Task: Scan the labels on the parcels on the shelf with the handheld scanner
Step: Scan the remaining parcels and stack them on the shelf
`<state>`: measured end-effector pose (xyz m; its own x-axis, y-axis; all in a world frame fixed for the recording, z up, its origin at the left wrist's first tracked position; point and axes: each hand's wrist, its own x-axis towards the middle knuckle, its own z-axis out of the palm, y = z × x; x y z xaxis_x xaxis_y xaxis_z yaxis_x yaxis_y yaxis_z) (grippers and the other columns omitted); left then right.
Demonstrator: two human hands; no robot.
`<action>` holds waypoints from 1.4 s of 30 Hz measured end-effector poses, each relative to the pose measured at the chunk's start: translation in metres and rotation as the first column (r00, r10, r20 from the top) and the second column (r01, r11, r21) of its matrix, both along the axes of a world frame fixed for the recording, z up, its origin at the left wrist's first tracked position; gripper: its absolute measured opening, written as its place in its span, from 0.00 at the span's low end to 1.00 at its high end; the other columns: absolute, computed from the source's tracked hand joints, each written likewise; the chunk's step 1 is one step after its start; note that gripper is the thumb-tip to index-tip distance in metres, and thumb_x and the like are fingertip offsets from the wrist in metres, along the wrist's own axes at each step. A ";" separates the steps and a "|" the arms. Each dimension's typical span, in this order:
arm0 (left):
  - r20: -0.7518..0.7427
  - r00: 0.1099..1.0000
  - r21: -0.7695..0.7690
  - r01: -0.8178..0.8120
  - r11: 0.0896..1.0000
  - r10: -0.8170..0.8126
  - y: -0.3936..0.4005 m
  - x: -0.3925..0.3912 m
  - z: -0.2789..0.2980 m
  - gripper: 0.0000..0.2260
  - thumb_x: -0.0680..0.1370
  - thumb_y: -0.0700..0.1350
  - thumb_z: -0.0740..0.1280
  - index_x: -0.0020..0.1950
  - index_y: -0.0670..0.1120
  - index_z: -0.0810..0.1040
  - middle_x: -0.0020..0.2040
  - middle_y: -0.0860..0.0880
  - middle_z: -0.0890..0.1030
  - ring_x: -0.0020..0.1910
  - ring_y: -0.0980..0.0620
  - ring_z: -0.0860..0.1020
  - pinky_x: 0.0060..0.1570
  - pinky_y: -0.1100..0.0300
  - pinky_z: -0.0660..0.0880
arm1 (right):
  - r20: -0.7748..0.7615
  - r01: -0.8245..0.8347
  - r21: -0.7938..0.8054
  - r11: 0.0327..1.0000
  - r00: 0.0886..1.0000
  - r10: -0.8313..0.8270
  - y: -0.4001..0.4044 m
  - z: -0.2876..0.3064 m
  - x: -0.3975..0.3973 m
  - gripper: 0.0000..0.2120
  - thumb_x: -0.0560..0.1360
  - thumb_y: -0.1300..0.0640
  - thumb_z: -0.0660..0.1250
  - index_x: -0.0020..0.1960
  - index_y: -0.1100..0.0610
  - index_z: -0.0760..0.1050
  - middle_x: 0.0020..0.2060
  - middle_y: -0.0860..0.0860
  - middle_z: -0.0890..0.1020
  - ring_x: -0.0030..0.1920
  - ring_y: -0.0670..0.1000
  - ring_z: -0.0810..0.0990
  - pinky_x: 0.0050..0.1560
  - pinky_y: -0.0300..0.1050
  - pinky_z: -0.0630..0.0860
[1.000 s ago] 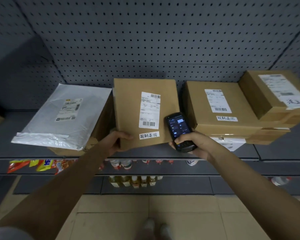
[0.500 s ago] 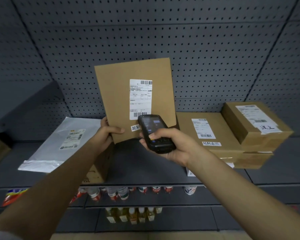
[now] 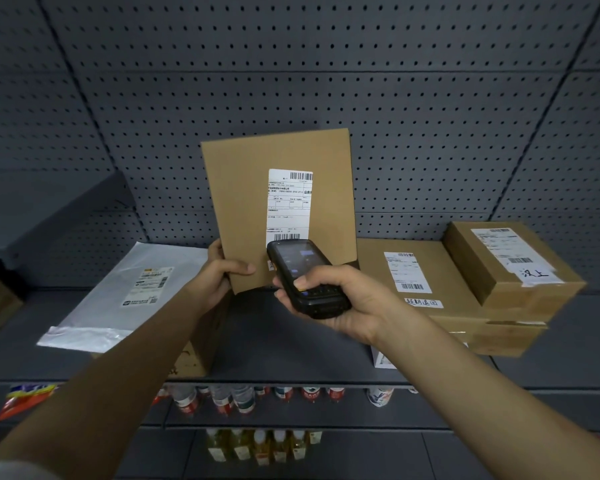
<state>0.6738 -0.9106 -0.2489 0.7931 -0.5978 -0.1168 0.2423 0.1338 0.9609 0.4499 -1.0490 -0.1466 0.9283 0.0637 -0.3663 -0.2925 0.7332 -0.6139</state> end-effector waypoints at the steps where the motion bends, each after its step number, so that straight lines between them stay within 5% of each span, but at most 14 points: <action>1: -0.001 1.000 -0.001 -0.006 1.000 0.006 -0.001 0.000 0.000 0.51 0.54 0.35 0.77 0.74 0.47 0.59 0.69 0.40 0.72 0.66 0.42 0.73 0.64 0.44 0.73 | 0.001 0.001 -0.001 1.000 1.000 -0.001 0.000 0.000 0.000 0.29 0.67 0.75 0.64 0.68 0.72 0.65 0.59 0.67 0.75 0.41 0.60 0.84 0.40 0.49 0.82; 9: 0.000 1.000 0.009 0.004 1.000 -0.004 -0.001 0.004 -0.005 0.53 0.53 0.37 0.77 0.75 0.48 0.57 0.69 0.41 0.71 0.67 0.43 0.72 0.63 0.46 0.73 | 0.002 -0.016 -0.043 0.999 1.000 0.016 -0.001 0.003 0.001 0.31 0.66 0.75 0.65 0.68 0.73 0.64 0.64 0.68 0.73 0.44 0.61 0.84 0.46 0.51 0.82; 17: -0.018 1.000 0.014 0.013 1.000 -0.012 0.003 0.008 -0.008 0.54 0.53 0.36 0.78 0.76 0.49 0.57 0.68 0.42 0.73 0.65 0.43 0.73 0.61 0.46 0.75 | -0.008 0.015 -0.041 0.999 1.000 -0.015 0.005 0.002 0.003 0.31 0.65 0.75 0.65 0.68 0.73 0.65 0.59 0.67 0.75 0.39 0.60 0.84 0.38 0.48 0.82; 29: -0.018 0.999 0.017 0.033 0.999 -0.033 0.009 0.009 -0.008 0.53 0.53 0.37 0.78 0.75 0.47 0.59 0.69 0.40 0.72 0.66 0.43 0.74 0.57 0.48 0.76 | -0.015 0.035 -0.057 0.998 0.999 -0.036 0.010 0.004 0.001 0.33 0.63 0.74 0.67 0.67 0.74 0.65 0.66 0.69 0.72 0.42 0.61 0.84 0.40 0.49 0.82; 42: -0.017 1.000 0.007 0.022 1.000 -0.022 0.011 0.004 -0.006 0.52 0.55 0.34 0.75 0.75 0.51 0.56 0.65 0.46 0.72 0.66 0.44 0.72 0.53 0.52 0.75 | -0.018 0.044 -0.043 0.998 0.999 -0.044 0.014 0.008 0.000 0.23 0.69 0.75 0.63 0.63 0.75 0.68 0.56 0.68 0.78 0.41 0.62 0.84 0.41 0.50 0.83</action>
